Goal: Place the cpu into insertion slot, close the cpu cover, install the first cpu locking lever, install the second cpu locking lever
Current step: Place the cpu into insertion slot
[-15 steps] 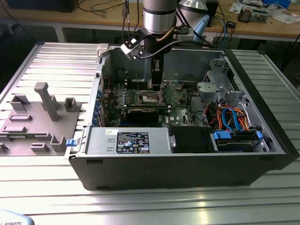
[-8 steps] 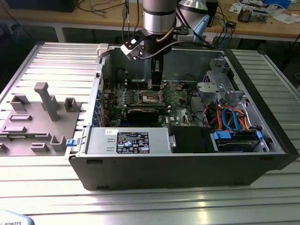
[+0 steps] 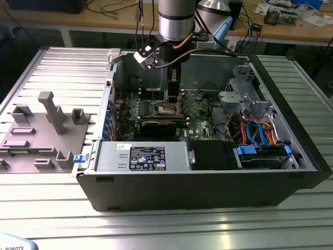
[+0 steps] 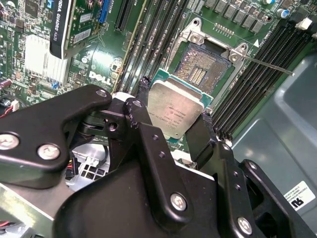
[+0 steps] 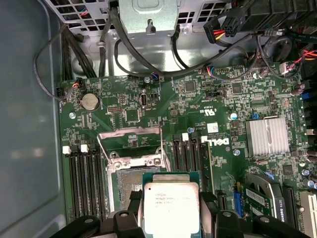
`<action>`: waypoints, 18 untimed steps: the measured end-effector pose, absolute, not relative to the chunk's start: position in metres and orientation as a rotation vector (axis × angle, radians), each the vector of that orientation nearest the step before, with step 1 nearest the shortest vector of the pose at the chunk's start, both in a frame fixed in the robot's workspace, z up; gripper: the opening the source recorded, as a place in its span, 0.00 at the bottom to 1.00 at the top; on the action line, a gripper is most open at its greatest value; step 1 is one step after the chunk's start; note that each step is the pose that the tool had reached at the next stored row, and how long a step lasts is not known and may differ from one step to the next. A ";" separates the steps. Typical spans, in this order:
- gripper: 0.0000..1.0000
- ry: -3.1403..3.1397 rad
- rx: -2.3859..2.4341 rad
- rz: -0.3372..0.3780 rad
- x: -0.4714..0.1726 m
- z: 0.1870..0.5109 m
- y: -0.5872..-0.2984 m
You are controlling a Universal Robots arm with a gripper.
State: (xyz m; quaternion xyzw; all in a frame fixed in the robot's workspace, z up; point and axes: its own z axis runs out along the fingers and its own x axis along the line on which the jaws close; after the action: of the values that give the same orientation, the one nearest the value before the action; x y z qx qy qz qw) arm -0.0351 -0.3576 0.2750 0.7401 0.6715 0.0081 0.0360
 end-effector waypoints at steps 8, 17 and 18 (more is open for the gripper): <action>0.54 2.063 2.273 0.025 -0.035 0.273 -0.358; 0.54 2.063 2.273 0.025 -0.035 0.270 -0.358; 0.54 2.062 2.273 0.025 -0.035 0.270 -0.358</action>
State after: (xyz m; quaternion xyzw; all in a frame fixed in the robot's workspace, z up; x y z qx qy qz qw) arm -0.0351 -0.3577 0.2695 0.7401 0.6715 0.0081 0.0360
